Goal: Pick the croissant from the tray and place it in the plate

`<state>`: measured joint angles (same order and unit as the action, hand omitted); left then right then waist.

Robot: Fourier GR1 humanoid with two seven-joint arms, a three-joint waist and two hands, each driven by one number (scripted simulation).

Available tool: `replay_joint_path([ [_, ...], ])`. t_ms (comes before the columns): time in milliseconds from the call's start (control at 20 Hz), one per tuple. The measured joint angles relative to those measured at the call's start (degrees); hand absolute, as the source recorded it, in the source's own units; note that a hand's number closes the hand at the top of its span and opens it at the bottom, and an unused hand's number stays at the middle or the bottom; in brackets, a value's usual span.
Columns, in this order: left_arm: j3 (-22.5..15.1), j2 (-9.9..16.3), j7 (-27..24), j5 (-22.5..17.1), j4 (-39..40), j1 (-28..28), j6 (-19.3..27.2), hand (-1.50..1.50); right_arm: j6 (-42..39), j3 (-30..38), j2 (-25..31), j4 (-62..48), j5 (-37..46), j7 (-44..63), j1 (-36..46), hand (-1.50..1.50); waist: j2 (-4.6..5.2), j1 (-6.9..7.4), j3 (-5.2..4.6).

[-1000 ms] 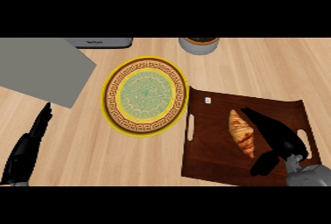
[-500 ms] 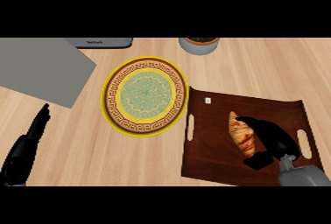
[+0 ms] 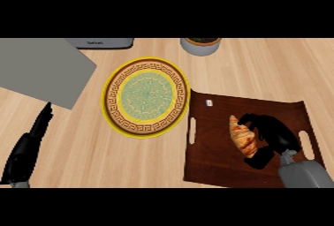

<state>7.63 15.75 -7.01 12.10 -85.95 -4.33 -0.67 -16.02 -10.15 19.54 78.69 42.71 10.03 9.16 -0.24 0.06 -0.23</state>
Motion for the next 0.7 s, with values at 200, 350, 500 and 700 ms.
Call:
replay_joint_path([
  [200, -0.3, -0.6, 0.0, 0.4, -0.1, 0.8, -0.3, 0.0, -0.8, 1.2, 0.4, -7.4, 1.2, -3.3, 8.8, 1.5, 0.47, 1.26, 0.17],
  [350, -1.2, -0.5, 0.1, 0.4, 0.1, 2.8, -1.2, 0.0, -2.8, 1.7, 3.6, -13.0, 1.6, -8.6, 17.2, 1.5, 1.56, 3.89, 0.32],
  [500, -2.4, -0.9, -0.5, 0.9, 0.1, 3.3, -1.5, 0.0, -2.0, 2.7, 6.2, -18.5, 2.5, -14.0, 24.3, 1.5, 2.24, 5.88, 0.43],
  [700, -2.6, -0.6, 0.2, 0.8, -0.1, 4.6, -2.1, 0.0, 2.1, 5.2, 8.4, -26.1, 2.8, -21.5, 31.8, 1.5, 2.56, 6.59, 0.52],
])
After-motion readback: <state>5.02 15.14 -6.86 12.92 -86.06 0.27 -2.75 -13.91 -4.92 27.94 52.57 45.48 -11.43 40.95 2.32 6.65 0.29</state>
